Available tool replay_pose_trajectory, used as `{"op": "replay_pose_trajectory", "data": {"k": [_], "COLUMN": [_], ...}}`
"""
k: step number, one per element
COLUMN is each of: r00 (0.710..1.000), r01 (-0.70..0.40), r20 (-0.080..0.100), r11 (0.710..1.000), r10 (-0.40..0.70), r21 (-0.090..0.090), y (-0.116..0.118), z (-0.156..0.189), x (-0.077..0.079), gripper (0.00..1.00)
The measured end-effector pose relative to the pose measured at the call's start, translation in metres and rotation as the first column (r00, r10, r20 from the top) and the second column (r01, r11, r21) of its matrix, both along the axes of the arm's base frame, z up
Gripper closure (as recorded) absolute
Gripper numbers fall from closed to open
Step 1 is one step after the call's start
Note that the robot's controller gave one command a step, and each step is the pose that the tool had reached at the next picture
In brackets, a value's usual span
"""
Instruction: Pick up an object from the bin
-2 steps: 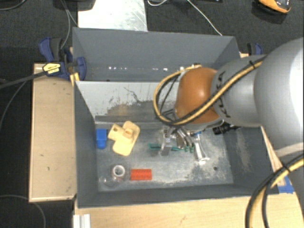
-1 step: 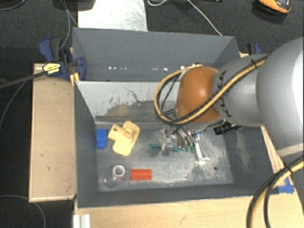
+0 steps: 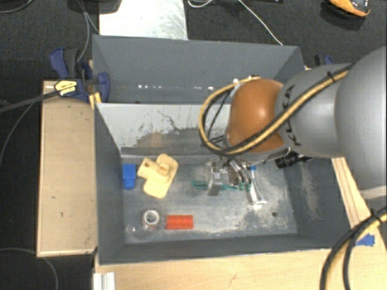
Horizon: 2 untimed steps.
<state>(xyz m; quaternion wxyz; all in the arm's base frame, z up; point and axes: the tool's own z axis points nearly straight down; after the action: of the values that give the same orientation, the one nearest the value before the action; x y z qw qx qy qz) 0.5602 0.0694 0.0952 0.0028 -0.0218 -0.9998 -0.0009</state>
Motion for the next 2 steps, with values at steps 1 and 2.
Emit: {"op": "replay_pose_trajectory", "data": {"k": [1, 2], "r00": [1.0, 1.0], "r01": [0.0, 0.0], "r20": [0.006, 0.011], "r11": [1.0, 1.0], "r10": [0.0, 0.0], "r21": [0.001, 0.002], "y": [0.0, 0.0], "z": [0.022, 0.037], "x": [0.002, 0.003], "gripper": [1.0, 1.0]}}
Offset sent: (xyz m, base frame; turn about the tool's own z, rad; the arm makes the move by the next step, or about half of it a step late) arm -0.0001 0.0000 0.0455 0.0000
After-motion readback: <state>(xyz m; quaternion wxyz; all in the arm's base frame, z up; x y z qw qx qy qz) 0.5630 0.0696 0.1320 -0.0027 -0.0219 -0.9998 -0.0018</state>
